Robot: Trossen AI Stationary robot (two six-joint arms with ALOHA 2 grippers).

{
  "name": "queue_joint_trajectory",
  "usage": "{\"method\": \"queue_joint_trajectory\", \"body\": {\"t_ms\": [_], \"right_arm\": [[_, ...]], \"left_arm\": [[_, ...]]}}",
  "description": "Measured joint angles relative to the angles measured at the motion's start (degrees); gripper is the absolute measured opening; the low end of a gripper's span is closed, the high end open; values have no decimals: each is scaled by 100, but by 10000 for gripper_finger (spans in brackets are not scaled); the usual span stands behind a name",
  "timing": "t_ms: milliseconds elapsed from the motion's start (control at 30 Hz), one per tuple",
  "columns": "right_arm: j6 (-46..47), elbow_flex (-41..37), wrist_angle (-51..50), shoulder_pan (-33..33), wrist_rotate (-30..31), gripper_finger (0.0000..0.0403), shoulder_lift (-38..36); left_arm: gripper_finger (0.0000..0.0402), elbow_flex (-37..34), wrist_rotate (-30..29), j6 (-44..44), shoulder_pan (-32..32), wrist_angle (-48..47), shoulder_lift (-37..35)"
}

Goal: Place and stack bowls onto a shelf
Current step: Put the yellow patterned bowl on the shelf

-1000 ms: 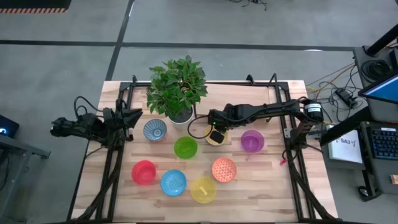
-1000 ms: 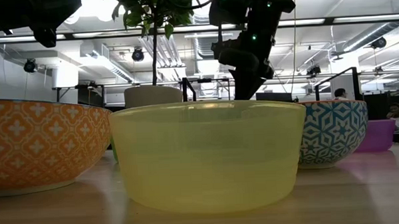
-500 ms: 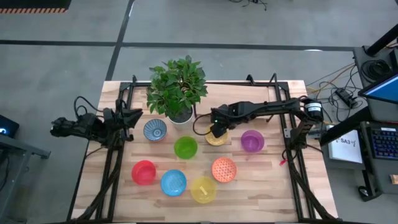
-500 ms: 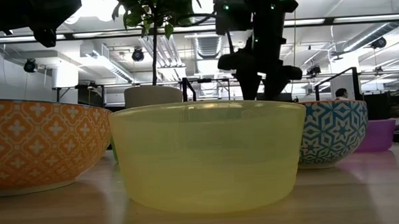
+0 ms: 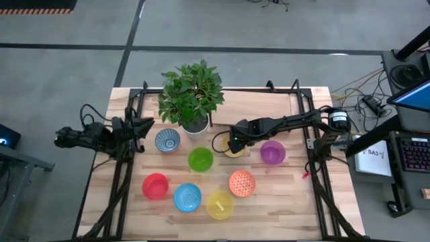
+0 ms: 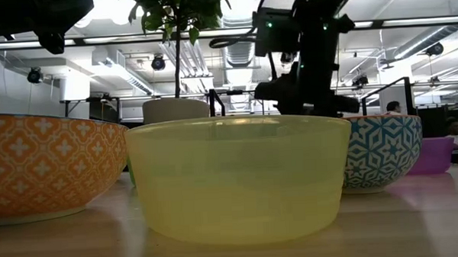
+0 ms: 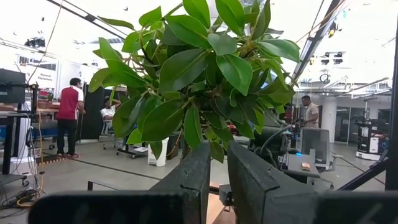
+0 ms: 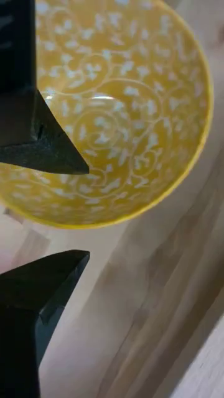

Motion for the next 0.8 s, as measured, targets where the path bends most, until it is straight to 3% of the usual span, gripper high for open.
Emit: {"method": "queue_joint_trajectory", "body": {"t_ms": [167, 433, 800], "right_arm": [[101, -295, 708, 1, 4, 144, 0], [86, -398, 942, 0, 4, 20, 0], [-481, 94, 901, -1, -226, 15, -145]], "left_arm": [[38, 0, 0, 0, 0, -2, 0], [38, 0, 0, 0, 0, -1, 0], [38, 0, 0, 0, 0, -1, 1]]}}
